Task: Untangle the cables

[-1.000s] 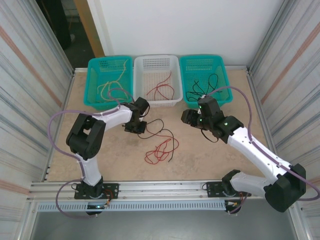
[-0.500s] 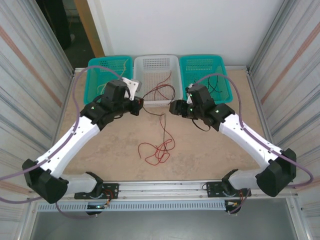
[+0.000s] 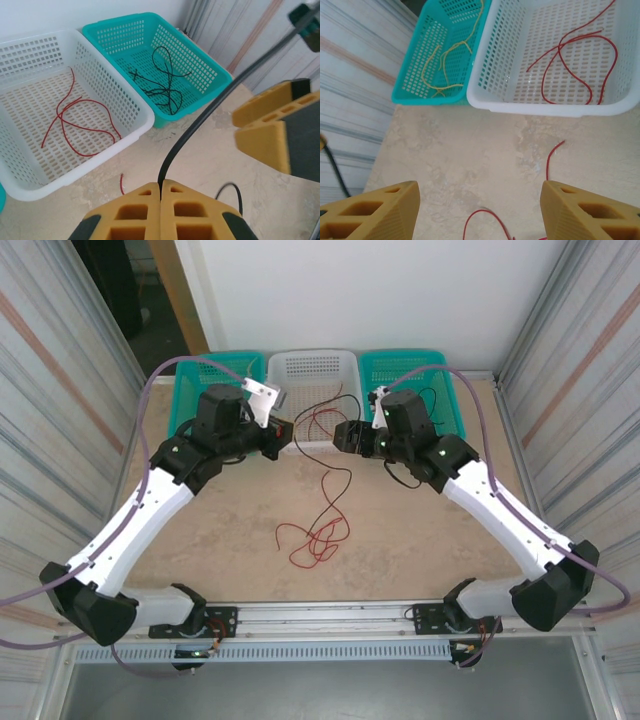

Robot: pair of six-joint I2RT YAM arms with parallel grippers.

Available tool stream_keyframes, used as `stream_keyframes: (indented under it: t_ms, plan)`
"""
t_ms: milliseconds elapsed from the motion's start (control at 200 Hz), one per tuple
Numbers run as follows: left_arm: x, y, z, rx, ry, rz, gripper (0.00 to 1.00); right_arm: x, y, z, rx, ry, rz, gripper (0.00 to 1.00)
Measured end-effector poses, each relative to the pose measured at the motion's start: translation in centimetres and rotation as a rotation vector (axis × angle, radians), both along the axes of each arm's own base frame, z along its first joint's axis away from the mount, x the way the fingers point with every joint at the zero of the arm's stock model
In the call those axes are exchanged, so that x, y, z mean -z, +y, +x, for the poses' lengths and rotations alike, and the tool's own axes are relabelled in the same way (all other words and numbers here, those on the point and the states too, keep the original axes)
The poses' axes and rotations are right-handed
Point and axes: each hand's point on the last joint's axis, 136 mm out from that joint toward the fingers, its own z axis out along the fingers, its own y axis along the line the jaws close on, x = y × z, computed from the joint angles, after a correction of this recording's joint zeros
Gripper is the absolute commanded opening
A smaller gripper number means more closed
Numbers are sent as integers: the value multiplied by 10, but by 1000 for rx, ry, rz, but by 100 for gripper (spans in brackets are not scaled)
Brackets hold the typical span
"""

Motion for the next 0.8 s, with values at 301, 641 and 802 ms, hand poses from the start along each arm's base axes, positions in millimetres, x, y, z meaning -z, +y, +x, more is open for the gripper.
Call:
stream_keyframes:
  t_ms: [301,641,802]
  plan:
    - [4,2,10,-10,9,-8,0,-59,-20,-27,-4,-138,96,72]
    - [-1,-5,6,35,5,-36,0,-82,-13,-16,-29,-182,115,60]
    - [-5,-7,3,52,-2,-49,0,-73,-8,-9,-34,-167,91,28]
